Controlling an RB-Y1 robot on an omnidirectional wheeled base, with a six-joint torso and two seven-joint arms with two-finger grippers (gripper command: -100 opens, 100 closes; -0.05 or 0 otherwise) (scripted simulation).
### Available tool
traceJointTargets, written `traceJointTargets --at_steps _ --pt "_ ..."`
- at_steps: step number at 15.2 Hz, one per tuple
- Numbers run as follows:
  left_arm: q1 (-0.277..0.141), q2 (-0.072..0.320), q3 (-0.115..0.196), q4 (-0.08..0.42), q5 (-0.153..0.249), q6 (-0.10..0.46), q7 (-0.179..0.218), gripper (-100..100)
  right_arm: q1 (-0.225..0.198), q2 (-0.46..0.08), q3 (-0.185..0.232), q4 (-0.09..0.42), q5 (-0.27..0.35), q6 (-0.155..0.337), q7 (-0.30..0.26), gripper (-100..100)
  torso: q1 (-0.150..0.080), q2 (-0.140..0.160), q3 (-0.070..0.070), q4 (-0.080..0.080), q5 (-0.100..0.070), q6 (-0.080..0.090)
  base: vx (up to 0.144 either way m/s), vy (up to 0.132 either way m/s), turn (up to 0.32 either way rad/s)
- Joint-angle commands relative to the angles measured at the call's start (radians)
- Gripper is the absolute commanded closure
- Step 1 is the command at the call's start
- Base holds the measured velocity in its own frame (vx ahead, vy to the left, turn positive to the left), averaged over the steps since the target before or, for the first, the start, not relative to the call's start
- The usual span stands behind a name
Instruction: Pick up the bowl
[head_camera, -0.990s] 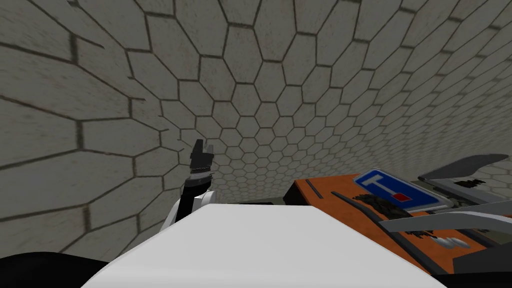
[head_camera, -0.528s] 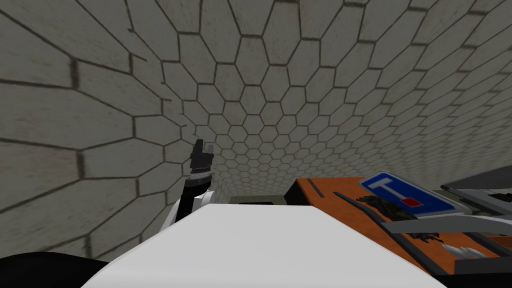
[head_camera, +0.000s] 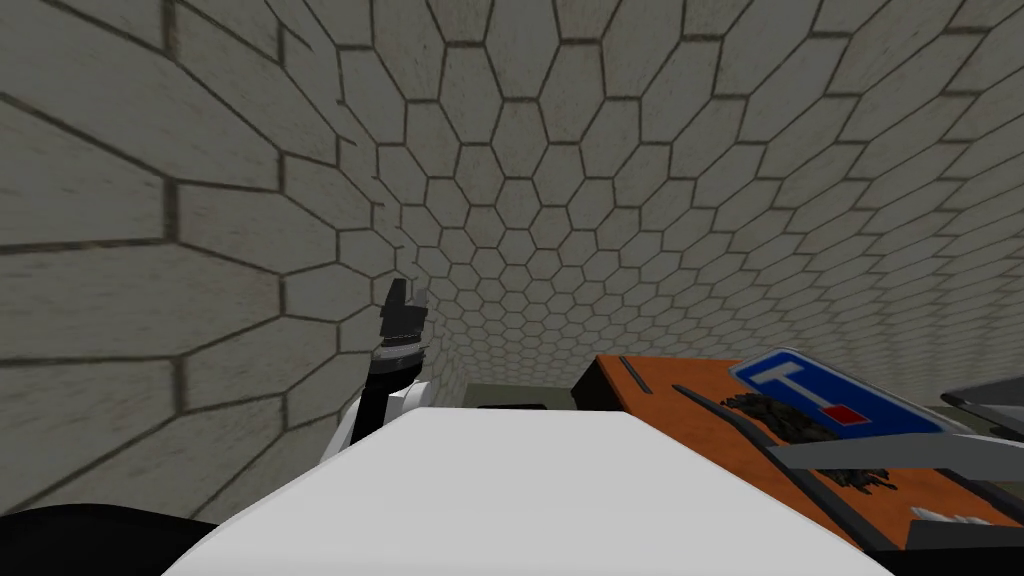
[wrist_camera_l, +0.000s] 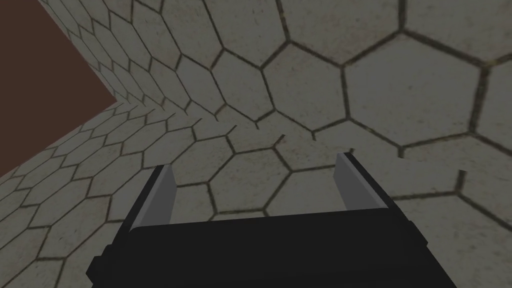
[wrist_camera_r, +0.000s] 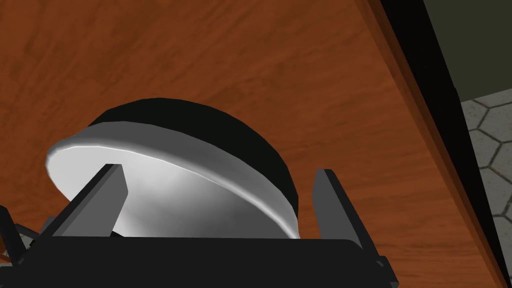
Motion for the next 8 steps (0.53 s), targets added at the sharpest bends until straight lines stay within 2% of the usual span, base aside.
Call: traceJointTargets --at_steps 1,2,3,4,5,6,7,8 --pt "0.000 0.000 0.000 0.000 0.000 0.000 0.000 0 0.000 0.002 0.050 -0.008 -0.050 0.016 -0.023 -100 0.000 0.000 0.000 0.000 0.000 0.000 -0.115 0.022 0.158" --pt "0.000 0.000 0.000 0.000 0.000 0.000 0.000 0 0.000 0.002 0.060 -0.008 -0.055 0.016 -0.023 -100 0.000 0.001 0.000 0.000 0.000 0.000 -0.084 0.025 0.061" --pt "0.000 0.000 0.000 0.000 0.000 0.000 0.000 0 -0.003 0.006 0.091 -0.011 -0.089 0.030 -0.046 -100 0.001 0.000 0.000 0.000 0.000 0.001 -0.103 0.030 0.125" --pt "0.000 0.000 0.000 0.000 0.000 0.000 0.000 0 -0.003 0.006 0.111 -0.011 -0.109 0.030 -0.046 -100 0.000 0.001 0.000 0.000 -0.001 0.001 -0.115 0.033 0.150" --pt "0.000 0.000 0.000 0.000 0.000 0.000 0.000 0 -0.003 0.006 0.115 -0.011 -0.109 0.030 -0.046 -100 0.000 0.001 0.001 0.000 -0.001 0.002 -0.083 0.018 0.062" --pt "0.000 0.000 0.000 0.000 0.000 0.000 0.000 0 -0.006 0.010 0.150 -0.013 -0.146 0.045 -0.068 -100 -0.001 0.001 0.001 0.000 -0.002 0.003 -0.093 0.014 0.121" --pt "0.000 0.000 0.000 0.000 0.000 0.000 0.000 0 -0.006 0.010 0.169 -0.013 -0.162 0.045 -0.068 -100 -0.001 0.002 0.001 0.000 -0.002 0.003 -0.100 0.014 0.128" --pt "0.000 0.000 0.000 0.000 0.000 0.000 0.000 0 -0.010 0.013 0.193 -0.016 -0.187 0.060 -0.091 -100 -0.002 0.002 0.001 0.000 -0.002 0.003 -0.120 0.025 0.182"
